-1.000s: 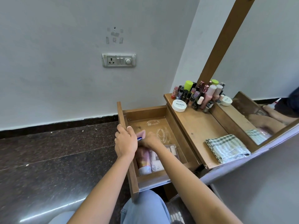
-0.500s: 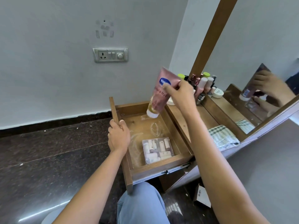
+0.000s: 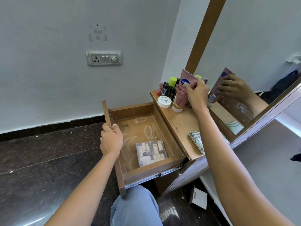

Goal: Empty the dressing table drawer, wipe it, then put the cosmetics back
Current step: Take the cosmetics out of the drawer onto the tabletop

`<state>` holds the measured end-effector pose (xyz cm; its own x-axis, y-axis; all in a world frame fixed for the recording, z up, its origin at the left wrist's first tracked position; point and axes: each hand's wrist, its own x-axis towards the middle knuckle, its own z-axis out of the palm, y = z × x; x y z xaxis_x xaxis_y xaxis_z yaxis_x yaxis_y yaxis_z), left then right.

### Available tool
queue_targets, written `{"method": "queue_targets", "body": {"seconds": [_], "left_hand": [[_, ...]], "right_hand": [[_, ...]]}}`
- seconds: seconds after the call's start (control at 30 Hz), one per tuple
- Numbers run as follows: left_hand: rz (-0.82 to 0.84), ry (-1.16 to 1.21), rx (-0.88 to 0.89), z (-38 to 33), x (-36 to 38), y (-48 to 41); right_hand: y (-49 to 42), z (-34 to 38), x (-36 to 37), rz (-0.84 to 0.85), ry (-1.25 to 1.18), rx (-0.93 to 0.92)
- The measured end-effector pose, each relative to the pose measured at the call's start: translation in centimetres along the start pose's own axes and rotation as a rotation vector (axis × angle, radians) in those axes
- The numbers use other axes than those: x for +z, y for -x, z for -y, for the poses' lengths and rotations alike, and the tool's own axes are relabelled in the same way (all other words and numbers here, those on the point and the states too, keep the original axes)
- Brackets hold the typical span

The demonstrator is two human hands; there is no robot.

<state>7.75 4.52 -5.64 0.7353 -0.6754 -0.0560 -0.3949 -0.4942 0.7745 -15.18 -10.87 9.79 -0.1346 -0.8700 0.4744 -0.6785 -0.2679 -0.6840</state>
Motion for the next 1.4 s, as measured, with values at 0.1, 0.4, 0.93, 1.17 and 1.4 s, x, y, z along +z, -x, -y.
{"method": "queue_targets", "body": {"seconds": [0.1, 0.4, 0.93, 1.17, 1.4], "left_hand": [[-0.004, -0.009, 0.003, 0.0, 0.0, 0.0], [-0.009, -0.016, 0.0, 0.1, 0.3, -0.2], [-0.011, 0.001, 0.004, 0.1, 0.3, -0.3], [-0.012, 0.013, -0.006, 0.1, 0.1, -0.1], [-0.015, 0.014, -0.017, 0.2, 0.3, -0.3]], "right_hand": [[-0.5, -0.2, 0.8, -0.022, 0.016, -0.002], [-1.4, -0.2, 1.5, -0.011, 0.048, 0.077], [14.3, 2.0, 5.5, 0.736, 0.43, 0.167], [19.6, -0.3, 9.5, 1.07, 0.735, 0.462], [19.8, -0.1, 9.2, 1.045, 0.706, 0.493]]}}
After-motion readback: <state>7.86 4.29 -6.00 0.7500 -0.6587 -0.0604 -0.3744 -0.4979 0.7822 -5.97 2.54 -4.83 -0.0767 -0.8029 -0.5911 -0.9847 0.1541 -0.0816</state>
